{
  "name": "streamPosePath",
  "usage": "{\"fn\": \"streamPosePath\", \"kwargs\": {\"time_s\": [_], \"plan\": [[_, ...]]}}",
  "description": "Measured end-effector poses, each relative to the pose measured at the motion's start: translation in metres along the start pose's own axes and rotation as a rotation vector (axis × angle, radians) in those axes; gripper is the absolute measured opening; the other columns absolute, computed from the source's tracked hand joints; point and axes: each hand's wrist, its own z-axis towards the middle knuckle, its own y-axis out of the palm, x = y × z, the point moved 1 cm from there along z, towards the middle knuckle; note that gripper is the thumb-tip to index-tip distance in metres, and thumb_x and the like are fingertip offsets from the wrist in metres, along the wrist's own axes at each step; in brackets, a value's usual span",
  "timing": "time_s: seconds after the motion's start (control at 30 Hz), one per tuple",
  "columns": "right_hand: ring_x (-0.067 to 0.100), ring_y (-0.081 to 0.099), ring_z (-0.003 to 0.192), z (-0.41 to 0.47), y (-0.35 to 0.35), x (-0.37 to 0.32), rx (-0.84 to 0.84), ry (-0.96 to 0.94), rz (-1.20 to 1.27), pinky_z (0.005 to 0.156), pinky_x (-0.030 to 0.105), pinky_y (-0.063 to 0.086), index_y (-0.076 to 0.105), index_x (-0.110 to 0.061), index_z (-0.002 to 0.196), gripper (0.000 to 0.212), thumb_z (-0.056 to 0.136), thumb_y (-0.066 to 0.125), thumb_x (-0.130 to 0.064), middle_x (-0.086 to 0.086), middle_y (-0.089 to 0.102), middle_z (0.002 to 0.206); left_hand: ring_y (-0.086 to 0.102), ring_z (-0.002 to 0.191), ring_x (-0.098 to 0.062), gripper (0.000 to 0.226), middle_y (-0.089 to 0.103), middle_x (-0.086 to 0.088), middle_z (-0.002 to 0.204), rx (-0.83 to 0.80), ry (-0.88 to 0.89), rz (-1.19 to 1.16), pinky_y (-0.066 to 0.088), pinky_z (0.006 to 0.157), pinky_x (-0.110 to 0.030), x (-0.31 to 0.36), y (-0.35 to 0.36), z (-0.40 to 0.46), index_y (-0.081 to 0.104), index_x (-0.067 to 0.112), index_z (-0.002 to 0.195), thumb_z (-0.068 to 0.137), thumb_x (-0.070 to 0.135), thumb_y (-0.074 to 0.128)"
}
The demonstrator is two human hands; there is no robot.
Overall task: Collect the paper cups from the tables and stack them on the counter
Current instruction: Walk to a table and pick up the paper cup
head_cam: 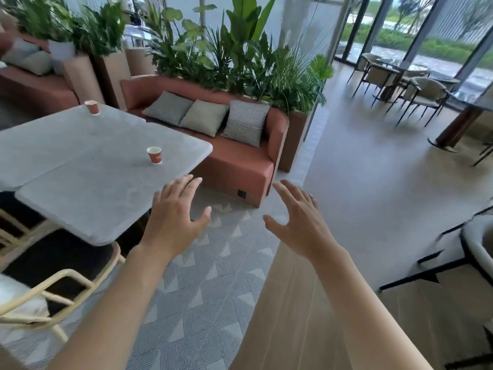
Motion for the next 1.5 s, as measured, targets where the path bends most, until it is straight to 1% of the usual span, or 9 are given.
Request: {"fn": "streamPosePath", "kwargs": {"time_s": [0.23,0.37,0.5,0.73,0.9,1.07,1.27,1.37,1.5], "plan": [[0.021,0.022,0.158,0.097,0.041,-0.016,-0.031,-0.047,0.029,0.13,0.053,0.019,0.029,-0.033,0.164,0.082,0.094,0.063,-0.059,-0.006,0.026,0.171,0.037,0.152,-0.029,0.074,0.047,-0.009,0.161,-0.022,-0.074,0.014,0.037,0.121,-0.054,-0.061,0.005,0.063,0.049,0.013,0.155,0.095,0.056,0.045],[0.018,0.022,0.158,0.137,0.051,-0.014,-0.042,-0.079,0.036,0.13,0.052,0.019,0.03,-0.032,0.164,0.081,0.094,0.06,-0.061,-0.008,0.026,0.171,0.038,0.152,-0.03,0.076,0.048,-0.009,0.16,-0.021,-0.102,0.01,0.036,0.121,-0.054,-0.074,0.011,0.087,0.05,0.012,0.154,0.094,0.058,0.04],[0.018,0.022,0.158,0.179,0.056,0.002,-0.036,-0.111,0.051,0.13,0.047,0.018,0.03,-0.032,0.164,0.081,0.094,0.057,-0.063,-0.007,0.027,0.171,0.04,0.15,-0.03,0.069,0.049,-0.01,0.159,-0.016,-0.135,0.023,0.036,0.122,-0.054,-0.082,0.021,0.115,0.052,0.012,0.151,0.096,0.053,0.048],[0.018,0.018,0.159,0.253,0.057,0.052,-0.053,-0.193,0.09,0.13,0.05,0.019,0.029,-0.033,0.164,0.079,0.096,0.059,-0.06,-0.007,0.024,0.171,0.04,0.15,-0.033,0.075,0.049,-0.011,0.159,0.042,-0.203,0.051,0.036,0.119,-0.054,-0.059,0.044,0.181,0.052,0.008,0.153,0.093,0.054,0.043],[0.017,0.017,0.159,0.312,0.037,0.103,-0.046,-0.221,0.131,0.129,0.054,0.018,0.028,-0.035,0.164,0.079,0.095,0.059,-0.06,-0.009,0.023,0.172,0.038,0.151,-0.03,0.072,0.046,-0.01,0.161,0.051,-0.212,0.111,0.035,0.121,-0.053,-0.018,0.061,0.243,0.049,0.012,0.155,0.095,0.051,0.049],[0.017,0.018,0.159,0.367,0.029,0.139,-0.041,-0.294,0.181,0.129,0.054,0.019,0.028,-0.036,0.163,0.08,0.094,0.058,-0.062,-0.008,0.025,0.171,0.043,0.148,-0.03,0.071,0.047,-0.009,0.16,0.067,-0.263,0.188,0.038,0.12,-0.052,0.005,0.071,0.285,0.049,0.013,0.155,0.096,0.053,0.05],[0.018,0.021,0.158,0.409,0.044,0.157,-0.079,-0.354,0.291,0.128,0.052,0.019,0.032,-0.033,0.162,0.079,0.092,0.057,-0.061,-0.006,0.028,0.17,0.04,0.15,-0.028,0.071,0.047,-0.007,0.161,0.036,-0.31,0.273,0.037,0.122,-0.051,0.017,0.086,0.308,0.049,0.015,0.155,0.096,0.054,0.05],[0.019,0.021,0.157,0.425,0.055,0.158,-0.106,-0.377,0.336,0.128,0.053,0.019,0.033,-0.033,0.162,0.08,0.09,0.051,-0.064,-0.005,0.028,0.169,0.038,0.151,-0.026,0.071,0.046,-0.005,0.161,0.027,-0.33,0.296,0.036,0.122,-0.05,0.011,0.089,0.319,0.047,0.016,0.156,0.096,0.055,0.049],[0.019,0.02,0.158,0.45,0.071,0.158,-0.147,-0.4,0.331,0.128,0.055,0.019,0.03,-0.034,0.162,0.079,0.092,0.052,-0.064,-0.004,0.027,0.17,0.038,0.151,-0.026,0.07,0.047,-0.005,0.16,0.028,-0.352,0.301,0.036,0.123,-0.05,-0.003,0.097,0.334,0.047,0.016,0.156,0.097,0.053,0.05]]}}
